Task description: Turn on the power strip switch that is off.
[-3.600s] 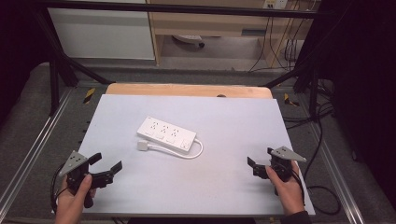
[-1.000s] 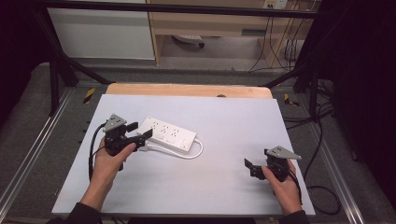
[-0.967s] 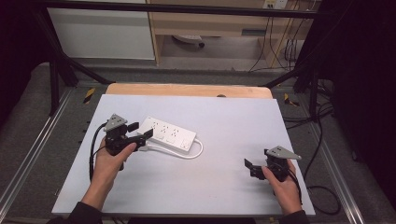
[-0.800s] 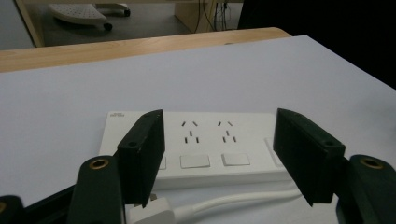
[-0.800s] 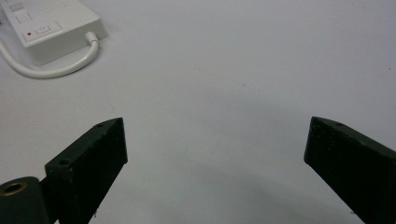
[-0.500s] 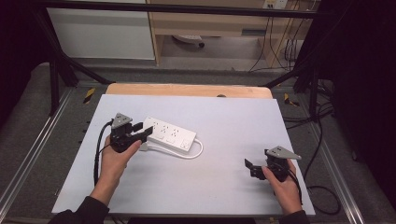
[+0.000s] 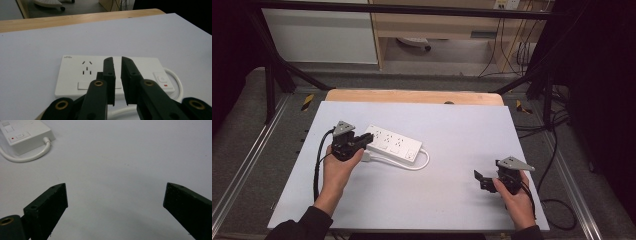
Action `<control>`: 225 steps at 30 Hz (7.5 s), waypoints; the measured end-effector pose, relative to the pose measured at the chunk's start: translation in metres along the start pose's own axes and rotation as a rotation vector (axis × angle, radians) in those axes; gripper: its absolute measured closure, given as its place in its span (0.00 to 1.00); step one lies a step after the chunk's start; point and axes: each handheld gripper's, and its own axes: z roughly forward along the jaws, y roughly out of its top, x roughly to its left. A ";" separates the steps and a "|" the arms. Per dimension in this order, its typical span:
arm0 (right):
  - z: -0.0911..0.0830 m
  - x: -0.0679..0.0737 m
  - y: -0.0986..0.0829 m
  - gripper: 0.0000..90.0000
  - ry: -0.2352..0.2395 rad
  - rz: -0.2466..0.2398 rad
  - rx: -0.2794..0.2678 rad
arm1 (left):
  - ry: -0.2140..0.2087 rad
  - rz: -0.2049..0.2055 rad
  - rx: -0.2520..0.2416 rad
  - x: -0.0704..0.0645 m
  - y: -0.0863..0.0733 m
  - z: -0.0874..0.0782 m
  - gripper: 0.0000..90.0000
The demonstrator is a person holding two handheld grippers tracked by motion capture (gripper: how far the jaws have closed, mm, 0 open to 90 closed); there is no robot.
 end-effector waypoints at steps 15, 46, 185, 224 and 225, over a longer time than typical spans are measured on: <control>0.000 0.000 0.000 0.06 -0.002 -0.002 0.004 | -0.008 -0.005 0.051 0.005 -0.006 0.010 1.00; -0.001 0.002 -0.001 0.06 0.001 -0.006 0.004 | 0.002 -0.033 0.132 0.004 -0.024 0.049 1.00; -0.002 -0.001 0.000 0.04 0.021 -0.007 -0.003 | -0.016 0.036 0.162 -0.011 -0.024 0.073 1.00; -0.001 -0.001 0.000 0.04 0.021 0.000 -0.004 | -0.012 0.022 0.077 -0.007 -0.012 0.061 0.34; -0.001 -0.001 0.000 0.04 0.021 0.000 -0.004 | -0.012 0.018 0.082 -0.007 -0.011 0.061 0.34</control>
